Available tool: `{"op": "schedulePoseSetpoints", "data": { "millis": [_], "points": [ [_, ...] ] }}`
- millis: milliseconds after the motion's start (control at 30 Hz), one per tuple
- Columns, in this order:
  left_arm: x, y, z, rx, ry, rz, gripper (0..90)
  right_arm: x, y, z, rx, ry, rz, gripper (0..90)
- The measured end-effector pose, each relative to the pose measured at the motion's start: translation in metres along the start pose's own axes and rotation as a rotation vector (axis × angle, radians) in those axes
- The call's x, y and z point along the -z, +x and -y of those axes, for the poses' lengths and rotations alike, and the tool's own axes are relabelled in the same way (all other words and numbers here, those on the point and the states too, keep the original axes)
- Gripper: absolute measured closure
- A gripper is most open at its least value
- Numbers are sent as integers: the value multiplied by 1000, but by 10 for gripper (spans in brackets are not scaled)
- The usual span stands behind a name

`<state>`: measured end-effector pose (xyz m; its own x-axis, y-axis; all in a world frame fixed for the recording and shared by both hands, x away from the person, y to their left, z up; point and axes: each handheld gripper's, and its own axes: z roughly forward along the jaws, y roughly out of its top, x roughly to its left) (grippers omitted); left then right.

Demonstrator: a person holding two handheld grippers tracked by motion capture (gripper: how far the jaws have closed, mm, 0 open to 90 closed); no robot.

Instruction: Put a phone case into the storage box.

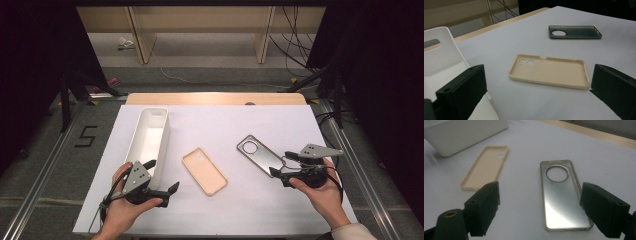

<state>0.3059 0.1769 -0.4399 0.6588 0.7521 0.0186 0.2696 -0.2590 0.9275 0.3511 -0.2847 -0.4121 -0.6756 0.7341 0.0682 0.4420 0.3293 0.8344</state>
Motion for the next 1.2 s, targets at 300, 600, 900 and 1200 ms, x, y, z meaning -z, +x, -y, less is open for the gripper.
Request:
{"op": "schedulePoseSetpoints", "data": {
  "millis": [300, 600, 900, 1200],
  "points": [
    [0, 2, 0, -14, 2, -3, 0, -4, -2, -1, -5, 3, 15, 188],
    [1, 4, 0, -11, 2, -7, 1, -13, -20, -2, -43, 66, 91, 544],
    [1, 4, 0, -9, -1, -6, 3, -28, -33, -10, -32, 133, 132, 777],
    [1, 4, 0, -11, -3, -3, 5, -49, -53, -15, -50, 254, 212, 900]
  ]
}}
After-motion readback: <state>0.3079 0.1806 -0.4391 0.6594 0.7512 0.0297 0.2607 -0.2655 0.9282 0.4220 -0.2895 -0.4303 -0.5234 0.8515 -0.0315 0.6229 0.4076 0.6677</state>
